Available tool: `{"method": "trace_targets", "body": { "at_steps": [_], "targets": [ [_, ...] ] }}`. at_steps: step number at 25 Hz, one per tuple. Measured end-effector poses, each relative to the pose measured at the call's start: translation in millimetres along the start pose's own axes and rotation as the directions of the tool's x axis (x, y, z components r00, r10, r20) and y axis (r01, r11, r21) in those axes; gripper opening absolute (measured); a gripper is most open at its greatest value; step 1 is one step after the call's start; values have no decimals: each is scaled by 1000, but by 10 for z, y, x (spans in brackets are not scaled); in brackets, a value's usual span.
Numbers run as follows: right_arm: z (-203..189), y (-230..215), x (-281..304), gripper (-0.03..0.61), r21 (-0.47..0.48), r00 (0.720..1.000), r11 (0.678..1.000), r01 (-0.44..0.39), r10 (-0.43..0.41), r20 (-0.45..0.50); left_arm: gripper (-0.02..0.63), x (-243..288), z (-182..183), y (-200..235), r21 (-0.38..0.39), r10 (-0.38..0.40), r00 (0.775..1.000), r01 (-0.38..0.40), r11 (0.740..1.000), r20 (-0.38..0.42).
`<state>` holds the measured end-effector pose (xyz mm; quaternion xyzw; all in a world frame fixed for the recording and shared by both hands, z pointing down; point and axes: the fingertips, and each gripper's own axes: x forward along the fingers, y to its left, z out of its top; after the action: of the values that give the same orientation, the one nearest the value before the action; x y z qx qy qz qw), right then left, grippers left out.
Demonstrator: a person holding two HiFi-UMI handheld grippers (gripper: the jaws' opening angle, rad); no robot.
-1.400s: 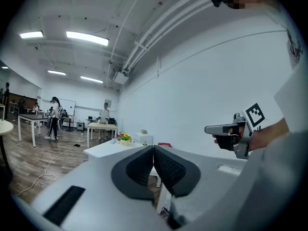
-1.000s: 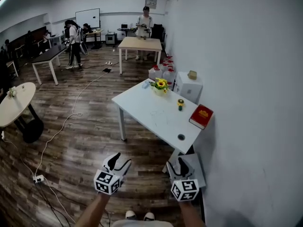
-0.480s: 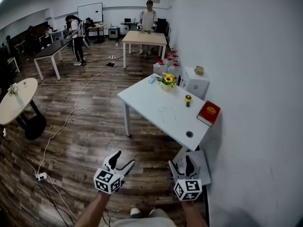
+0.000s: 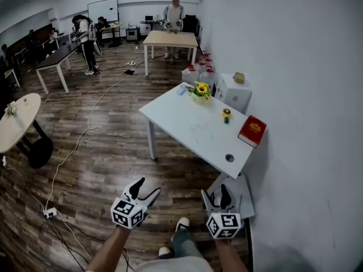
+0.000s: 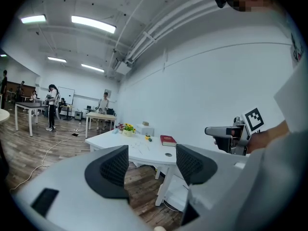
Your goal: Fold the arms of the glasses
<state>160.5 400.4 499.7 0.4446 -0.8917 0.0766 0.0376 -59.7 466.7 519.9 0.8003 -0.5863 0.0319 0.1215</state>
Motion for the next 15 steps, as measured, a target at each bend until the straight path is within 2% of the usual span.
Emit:
{"method": "trace_targets", "body": {
  "at_steps": [7,15],
  "targets": [
    [-76,-383,675,319,25,1000,1000,5,-4,-25,304,680,120,285,10,-15,1000,15,1000,-9],
    [155,-888,1786,316,37,999,999,-30,31,-19,304,1668,375,750,13,0,999,1,1000,-32]
  ]
}}
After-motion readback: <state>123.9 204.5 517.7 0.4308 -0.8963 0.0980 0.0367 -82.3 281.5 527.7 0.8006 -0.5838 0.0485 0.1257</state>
